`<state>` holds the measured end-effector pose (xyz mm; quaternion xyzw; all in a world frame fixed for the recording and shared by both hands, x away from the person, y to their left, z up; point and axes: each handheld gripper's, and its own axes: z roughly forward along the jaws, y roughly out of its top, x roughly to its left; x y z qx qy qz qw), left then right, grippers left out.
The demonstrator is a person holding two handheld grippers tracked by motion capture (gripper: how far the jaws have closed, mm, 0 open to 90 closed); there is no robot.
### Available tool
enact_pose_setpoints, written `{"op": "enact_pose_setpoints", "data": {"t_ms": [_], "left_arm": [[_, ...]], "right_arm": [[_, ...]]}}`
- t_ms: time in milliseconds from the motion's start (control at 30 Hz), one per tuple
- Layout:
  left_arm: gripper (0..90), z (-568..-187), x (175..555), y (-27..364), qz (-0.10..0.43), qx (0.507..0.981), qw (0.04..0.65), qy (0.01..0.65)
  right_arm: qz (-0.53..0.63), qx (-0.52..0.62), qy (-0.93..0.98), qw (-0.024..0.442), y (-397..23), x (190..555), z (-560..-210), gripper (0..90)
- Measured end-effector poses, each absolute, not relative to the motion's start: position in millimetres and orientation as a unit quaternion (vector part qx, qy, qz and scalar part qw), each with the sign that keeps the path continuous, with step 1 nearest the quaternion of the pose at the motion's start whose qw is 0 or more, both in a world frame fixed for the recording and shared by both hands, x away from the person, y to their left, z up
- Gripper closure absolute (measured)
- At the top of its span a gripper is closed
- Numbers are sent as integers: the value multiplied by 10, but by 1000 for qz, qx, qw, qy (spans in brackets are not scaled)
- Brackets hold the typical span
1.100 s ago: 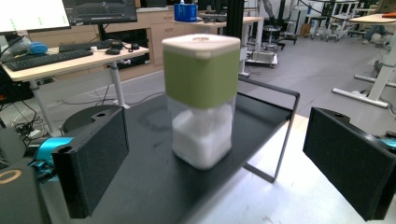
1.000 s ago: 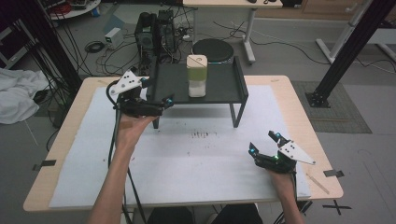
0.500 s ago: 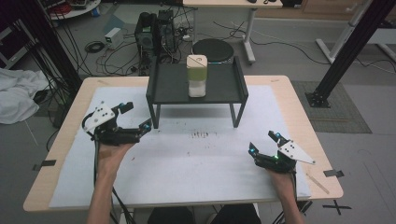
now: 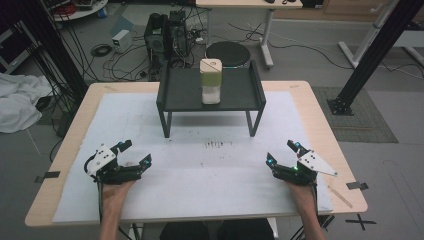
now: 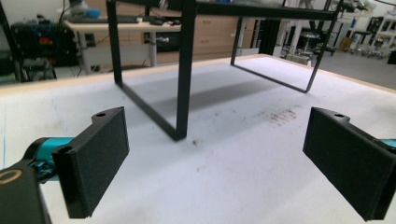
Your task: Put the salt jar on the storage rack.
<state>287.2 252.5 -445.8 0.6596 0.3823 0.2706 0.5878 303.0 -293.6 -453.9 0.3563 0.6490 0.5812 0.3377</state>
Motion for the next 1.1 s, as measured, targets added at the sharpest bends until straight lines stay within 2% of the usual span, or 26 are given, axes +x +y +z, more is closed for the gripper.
{"op": "enact_pose_setpoints", "data": {"t_ms": [533, 667, 1100], "left_arm": [[70, -4549, 2755, 2566, 299, 629, 618, 366], [70, -4556, 2729, 2558, 313, 628, 617, 357], [70, -4559, 2718, 2555, 314, 628, 618, 353]], "right_arm": [[582, 354, 650, 336, -2938, 3031, -4541, 107], [582, 356, 648, 338, -2936, 3030, -4542, 107], [582, 353, 649, 340, -2934, 3032, -4542, 108]]}}
